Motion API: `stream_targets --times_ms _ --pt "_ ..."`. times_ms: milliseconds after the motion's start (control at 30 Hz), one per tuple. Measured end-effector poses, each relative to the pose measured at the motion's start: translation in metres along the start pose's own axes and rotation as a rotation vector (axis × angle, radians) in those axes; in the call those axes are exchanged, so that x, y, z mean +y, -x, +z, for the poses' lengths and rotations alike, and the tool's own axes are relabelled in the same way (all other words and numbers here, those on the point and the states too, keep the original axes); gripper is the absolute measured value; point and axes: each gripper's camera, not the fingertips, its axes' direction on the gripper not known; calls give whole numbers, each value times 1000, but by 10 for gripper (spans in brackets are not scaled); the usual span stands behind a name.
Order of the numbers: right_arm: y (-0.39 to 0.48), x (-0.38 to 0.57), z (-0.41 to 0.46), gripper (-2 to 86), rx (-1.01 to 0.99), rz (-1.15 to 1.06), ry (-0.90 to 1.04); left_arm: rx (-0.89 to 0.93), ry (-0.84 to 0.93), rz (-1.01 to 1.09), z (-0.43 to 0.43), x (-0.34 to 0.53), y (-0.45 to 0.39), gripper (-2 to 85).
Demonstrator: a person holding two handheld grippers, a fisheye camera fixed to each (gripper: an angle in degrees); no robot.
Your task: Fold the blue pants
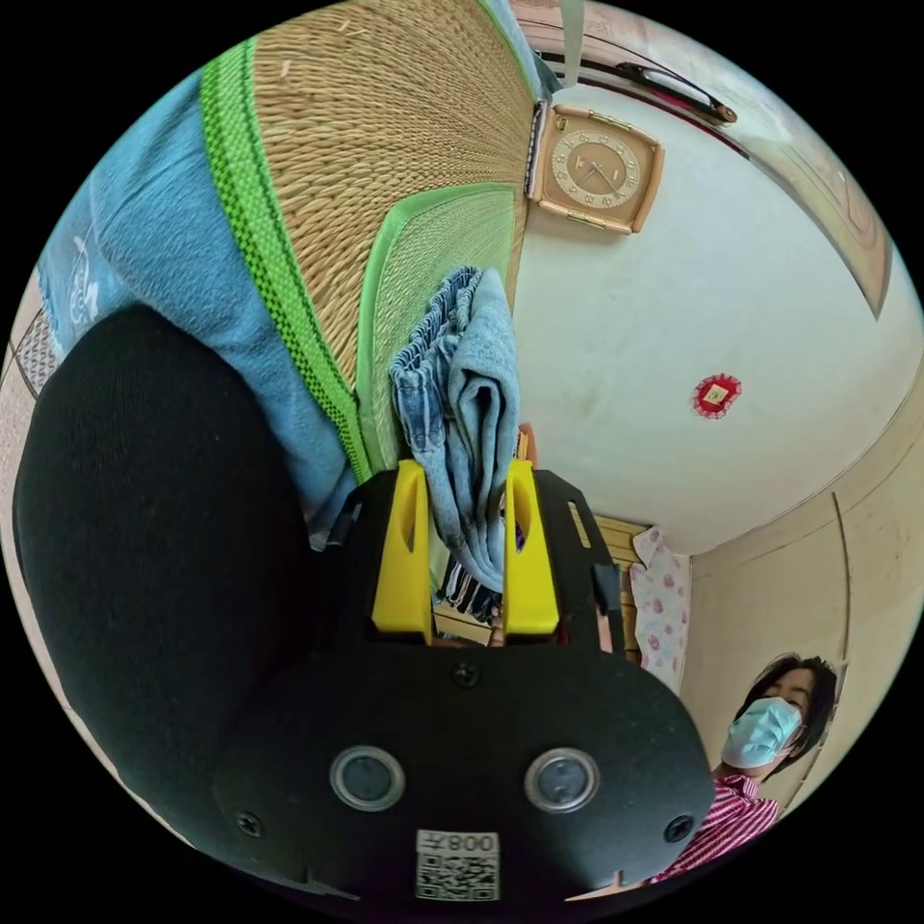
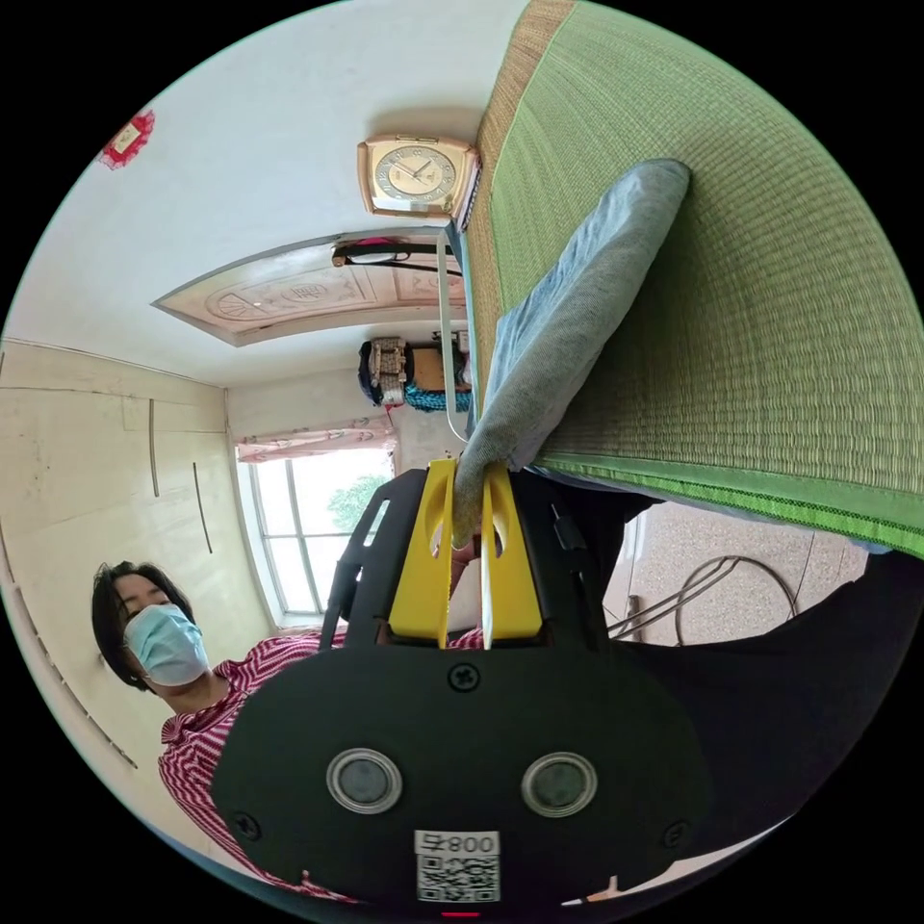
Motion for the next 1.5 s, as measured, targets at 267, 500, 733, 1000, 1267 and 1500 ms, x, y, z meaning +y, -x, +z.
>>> stream_targets --times_ms 267,500,733,1000,1267,1500 --pt "-20 -6 -12 29 8 19 -10 -92 32 35 24 22 -6 75" --pt "-36 -14 -24 28 4 30 -18 -62 2 13 46 51 2 74" --pt "-38 -23 -47 31 -14 1 -27 -78 35 48 77 88 -8 62" --pt "-48 -28 -73 36 -38 -11 -34 -97 45 66 117 138 -4 60" --pt "-58 -28 -107 36 -75 -19 -55 -102 46 88 169 202 0 58" --pt "-37 -32 -154 31 -132 -100 -98 -119 70 171 228 246 -20 53"
